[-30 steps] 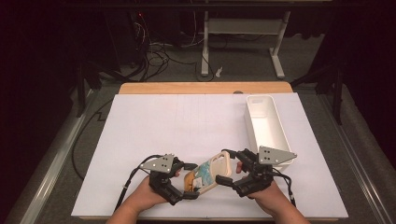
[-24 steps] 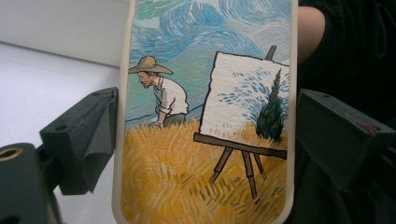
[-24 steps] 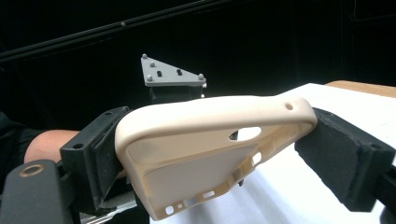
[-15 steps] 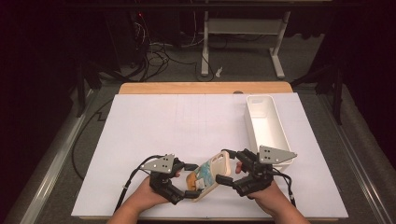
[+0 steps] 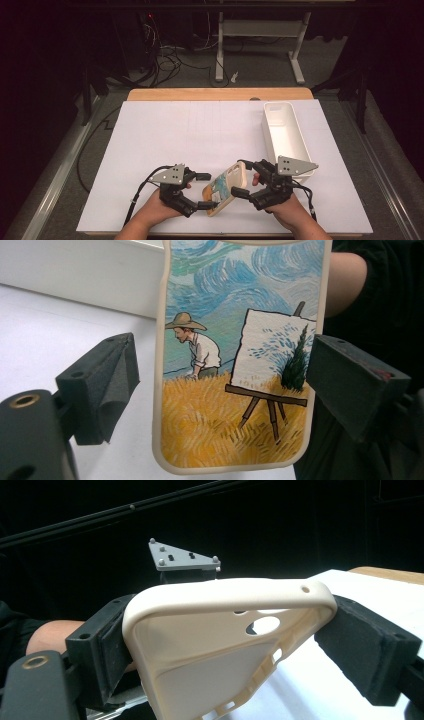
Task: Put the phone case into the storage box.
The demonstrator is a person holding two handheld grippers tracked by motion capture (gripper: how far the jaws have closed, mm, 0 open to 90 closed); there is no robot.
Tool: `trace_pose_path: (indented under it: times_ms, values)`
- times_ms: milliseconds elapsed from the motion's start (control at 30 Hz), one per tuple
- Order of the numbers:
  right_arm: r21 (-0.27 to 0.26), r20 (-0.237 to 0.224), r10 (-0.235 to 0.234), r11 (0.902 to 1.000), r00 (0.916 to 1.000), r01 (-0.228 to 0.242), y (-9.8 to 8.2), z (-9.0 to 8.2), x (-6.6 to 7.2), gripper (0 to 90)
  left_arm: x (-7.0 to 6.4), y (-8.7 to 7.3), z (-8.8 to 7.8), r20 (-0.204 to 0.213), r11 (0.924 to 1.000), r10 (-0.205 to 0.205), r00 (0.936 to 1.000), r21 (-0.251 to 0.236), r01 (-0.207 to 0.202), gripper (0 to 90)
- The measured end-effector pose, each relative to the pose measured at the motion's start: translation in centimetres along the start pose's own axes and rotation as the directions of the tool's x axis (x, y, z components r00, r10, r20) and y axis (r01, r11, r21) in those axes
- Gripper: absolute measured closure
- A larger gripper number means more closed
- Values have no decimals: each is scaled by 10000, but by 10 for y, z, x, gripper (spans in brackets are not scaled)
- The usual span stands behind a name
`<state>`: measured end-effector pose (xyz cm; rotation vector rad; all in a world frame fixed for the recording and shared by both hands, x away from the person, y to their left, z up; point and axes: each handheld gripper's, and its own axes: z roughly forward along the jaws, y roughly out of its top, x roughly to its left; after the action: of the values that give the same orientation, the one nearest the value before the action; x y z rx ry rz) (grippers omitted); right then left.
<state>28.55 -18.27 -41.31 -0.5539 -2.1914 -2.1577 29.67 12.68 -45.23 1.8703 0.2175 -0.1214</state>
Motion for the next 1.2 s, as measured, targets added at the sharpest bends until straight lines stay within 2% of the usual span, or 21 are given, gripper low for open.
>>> trace_pose_path:
  times_ms: [67, 267, 467, 500, 533, 600, 633, 700, 800, 833, 867, 900, 933, 967, 1000, 1033, 1067, 1100, 1133, 1167, 1200]
  values:
    - [-2, 40, -28, 10000, 10000, 28, 0, 0, 0, 132, 0, 0, -2, -135, 10000, -8, 9999, -31, 7, 147]
    - [-17, 176, -62, 10000, 9998, 63, 1, -3, 0, 132, 5, -1, -19, -1228, 9999, -141, 9923, 37, 147, 139]
    - [57, 285, -178, 9998, 9994, 177, 1, -3, -1, 132, 3, -7, -38, -2169, 9985, -548, 9747, -32, 554, 96]
    - [70, 341, -208, 9998, 9992, 205, 1, -3, 0, 132, 2, -9, -43, -2459, 9981, -614, 9674, -46, 622, 80]
    - [70, 341, -208, 9998, 9992, 205, 1, -3, 0, 132, 2, -9, -43, -2459, 9981, -614, 9674, -46, 622, 69]
    - [60, 381, -234, 9997, 9990, 232, 1, -4, 0, 132, 0, -11, -48, -2790, 9976, -687, 9578, -101, 686, 65]
    - [77, 442, -255, 9997, 9987, 252, 1, -4, -1, 132, 0, -14, -53, -3059, 9968, -797, 9487, -168, 783, 56]
    - [89, 472, -259, 9996, 9985, 255, 1, -4, -1, 132, 0, -15, -56, -3145, 9960, -883, 9452, -186, 869, 52]
    - [119, 532, -295, 9995, 9981, 289, 1, -4, -1, 132, 0, -20, -62, -3667, 9948, -995, 9250, -166, 1004, 38]
    - [144, 558, -330, 9994, 9979, 322, 1, -5, -1, 132, 0, -23, -66, -3972, 9942, -1042, 9118, -189, 1054, 30]
    - [144, 558, -330, 9994, 9979, 322, 1, -5, -1, 132, 0, -23, -66, -3972, 9942, -1042, 9118, -189, 1054, 24]
    - [155, 586, -344, 9993, 9977, 335, 1, -5, -1, 132, 1, -26, -68, -4119, 9933, -1127, 9042, -238, 1129, 24]
    - [166, 608, -360, 9992, 9975, 350, 0, -5, -1, 132, 1, -27, -69, -4144, 9924, -1210, 9020, -324, 1183, 21]
    - [171, 629, -379, 9992, 9973, 369, 1, -5, -1, 131, 1, -30, -72, -4295, 9908, -1337, 8931, -403, 1289, 21]
    - [174, 644, -403, 9991, 9971, 392, 1, -6, -1, 132, 1, -30, -72, -4295, 9908, -1337, 8931, -403, 1289, 19]
    - [187, 656, -429, 9990, 9969, 417, 1, -6, -1, 132, 1, -33, -73, -4543, 9916, -1258, 8819, -310, 1254, 14]
    - [194, 659, -447, 9989, 9968, 436, 1, -6, -1, 132, 1, -33, -73, -4543, 9916, -1258, 8819, -310, 1254, 10]
    - [208, 676, -464, 9988, 9966, 450, 1, -6, -1, 131, 0, -35, -74, -4684, 9911, -1290, 8741, -314, 1294, 5]
    - [208, 676, -464, 9988, 9966, 450, 1, -6, -1, 131, 0, -35, -74, -4684, 9911, -1290, 8741, -314, 1294, 3]
    - [232, 704, -466, 9987, 9964, 451, 0, -6, -1, 132, -2, -36, -75, -4972, 9916, -1225, 8589, -243, 1273, 2]
    - [232, 704, -466, 9987, 9964, 451, 0, -6, -1, 132, -2, -36, -75, -4972, 9916, -1225, 8589, -243, 1273, 2]
